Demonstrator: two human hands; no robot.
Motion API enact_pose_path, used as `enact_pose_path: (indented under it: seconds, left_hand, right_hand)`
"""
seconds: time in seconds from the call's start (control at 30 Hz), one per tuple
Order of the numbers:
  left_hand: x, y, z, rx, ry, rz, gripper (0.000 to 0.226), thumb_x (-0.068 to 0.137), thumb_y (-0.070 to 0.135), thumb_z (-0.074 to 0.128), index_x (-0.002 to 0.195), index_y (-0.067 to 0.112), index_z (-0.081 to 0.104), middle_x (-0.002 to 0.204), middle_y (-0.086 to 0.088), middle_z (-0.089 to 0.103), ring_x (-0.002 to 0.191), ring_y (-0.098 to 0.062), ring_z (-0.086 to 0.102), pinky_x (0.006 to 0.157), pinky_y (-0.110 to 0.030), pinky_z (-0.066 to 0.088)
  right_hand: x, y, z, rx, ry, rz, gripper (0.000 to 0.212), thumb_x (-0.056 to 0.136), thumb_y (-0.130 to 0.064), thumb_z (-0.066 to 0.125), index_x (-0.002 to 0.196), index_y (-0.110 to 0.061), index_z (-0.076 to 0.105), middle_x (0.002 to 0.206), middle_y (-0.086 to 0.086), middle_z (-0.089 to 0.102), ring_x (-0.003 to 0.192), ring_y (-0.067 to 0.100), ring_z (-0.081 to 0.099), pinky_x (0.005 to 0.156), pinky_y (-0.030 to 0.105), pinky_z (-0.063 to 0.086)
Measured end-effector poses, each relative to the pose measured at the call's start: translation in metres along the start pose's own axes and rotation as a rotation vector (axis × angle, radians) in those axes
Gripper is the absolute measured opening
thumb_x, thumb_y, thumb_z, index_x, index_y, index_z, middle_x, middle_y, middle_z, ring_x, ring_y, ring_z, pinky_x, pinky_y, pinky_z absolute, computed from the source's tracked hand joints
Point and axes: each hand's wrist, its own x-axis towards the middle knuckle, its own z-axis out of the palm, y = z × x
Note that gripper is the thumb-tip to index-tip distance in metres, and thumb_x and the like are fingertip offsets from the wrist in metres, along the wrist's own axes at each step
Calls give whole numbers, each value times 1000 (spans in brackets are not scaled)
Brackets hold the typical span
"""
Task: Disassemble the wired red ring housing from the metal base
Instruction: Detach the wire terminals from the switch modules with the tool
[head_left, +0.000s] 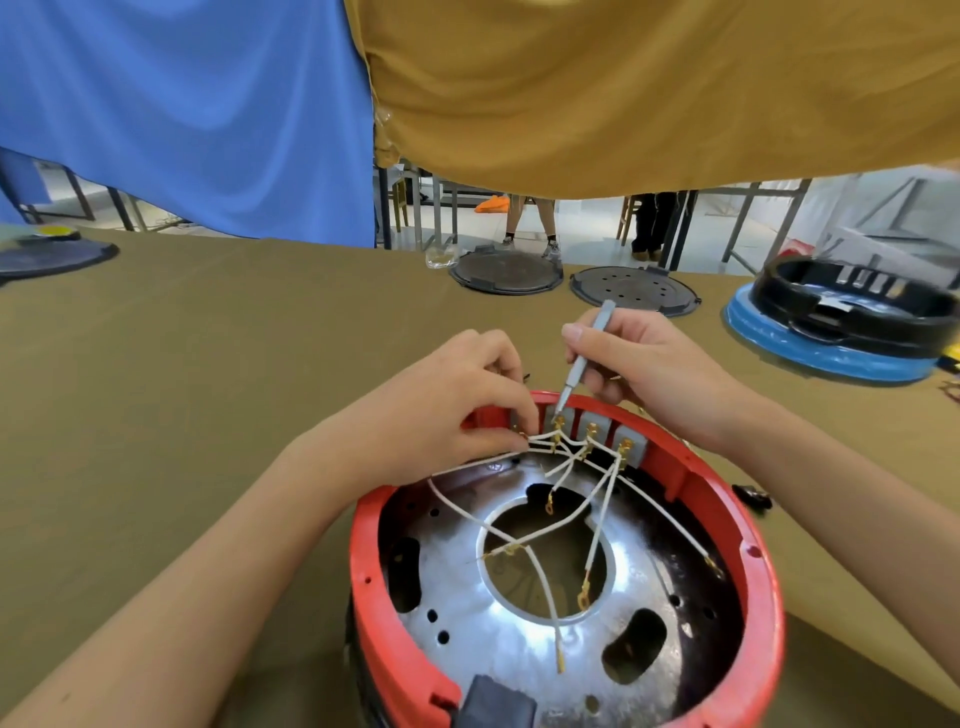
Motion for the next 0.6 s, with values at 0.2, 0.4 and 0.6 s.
enact_pose_path:
  seconds: [0.2,0.4,0.6]
  left_hand:
    - [-2,7,-5,-116,-13,-32,13,84,42,70,88,30,74,108,7,50,102,-7,53,94,-30,44]
    - [4,11,-22,-22,-157,-112,20,76,56,72,78,36,72,109,19,45,100,1,51,89,-21,42]
    - [-1,9,-6,-86,7,-93,16,76,40,79,70,27,70,104,10,53,93,-3,55,87,-27,46]
  right_hand:
    - [-20,-3,7,-24,146,-103,24,100,-25,55,86,-8,63,64,-3,60,59,8,55,57,18,49]
    - [-17,-3,20,-113,126,-206,23,101,-23,54,81,-15,60,64,-7,61,59,5,57,57,18,48]
    - [-9,-4,23,-157,83,-309,20,101,-27,53,83,-21,60,70,-7,63,64,6,60,60,19,49]
